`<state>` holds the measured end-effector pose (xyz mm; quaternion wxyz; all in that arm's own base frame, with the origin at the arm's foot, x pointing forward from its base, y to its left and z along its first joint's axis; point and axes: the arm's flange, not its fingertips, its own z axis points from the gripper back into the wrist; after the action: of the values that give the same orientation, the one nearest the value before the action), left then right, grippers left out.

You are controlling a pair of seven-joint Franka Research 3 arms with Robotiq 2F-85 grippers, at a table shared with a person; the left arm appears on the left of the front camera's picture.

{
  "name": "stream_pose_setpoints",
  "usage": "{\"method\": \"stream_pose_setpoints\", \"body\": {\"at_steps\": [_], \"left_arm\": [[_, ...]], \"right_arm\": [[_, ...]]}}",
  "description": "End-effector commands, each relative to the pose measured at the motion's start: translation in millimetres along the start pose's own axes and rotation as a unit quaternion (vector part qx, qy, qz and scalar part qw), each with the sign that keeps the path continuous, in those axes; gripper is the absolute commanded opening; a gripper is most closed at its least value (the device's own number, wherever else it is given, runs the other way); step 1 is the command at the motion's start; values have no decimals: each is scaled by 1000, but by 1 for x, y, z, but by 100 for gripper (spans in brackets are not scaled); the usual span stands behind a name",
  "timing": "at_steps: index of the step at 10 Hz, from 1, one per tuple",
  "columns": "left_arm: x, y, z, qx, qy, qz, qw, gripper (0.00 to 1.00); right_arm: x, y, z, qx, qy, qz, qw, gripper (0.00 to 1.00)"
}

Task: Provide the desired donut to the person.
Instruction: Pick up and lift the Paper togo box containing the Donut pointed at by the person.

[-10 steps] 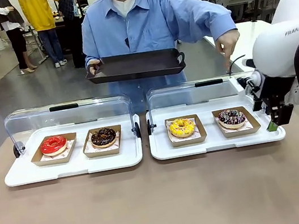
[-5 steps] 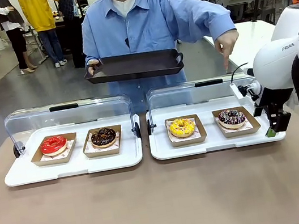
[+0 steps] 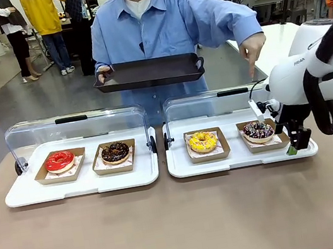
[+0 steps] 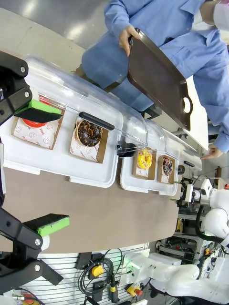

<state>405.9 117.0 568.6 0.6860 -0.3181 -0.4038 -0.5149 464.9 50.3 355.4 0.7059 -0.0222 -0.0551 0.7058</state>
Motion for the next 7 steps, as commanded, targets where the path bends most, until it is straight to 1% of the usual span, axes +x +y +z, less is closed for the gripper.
{"method": "stream_pose_setpoints", "body": {"at_steps": [1,2,6,7], "left_arm": [[1,0,1,1,0,-1,1000,100],[1,0,1,1,0,-1,1000,100],[1,0,1,1,0,-1,1000,100],[1,0,1,1,0,-1,1000,100]], "right_arm": [[5,-6,2,-9,1,-18,1000,100],[0,0,0,0,0,0,1000,100],[3,-4,0,-1,0,-2,1000,100],[0,-5,-2,4,-6,17,1000,100]]}}
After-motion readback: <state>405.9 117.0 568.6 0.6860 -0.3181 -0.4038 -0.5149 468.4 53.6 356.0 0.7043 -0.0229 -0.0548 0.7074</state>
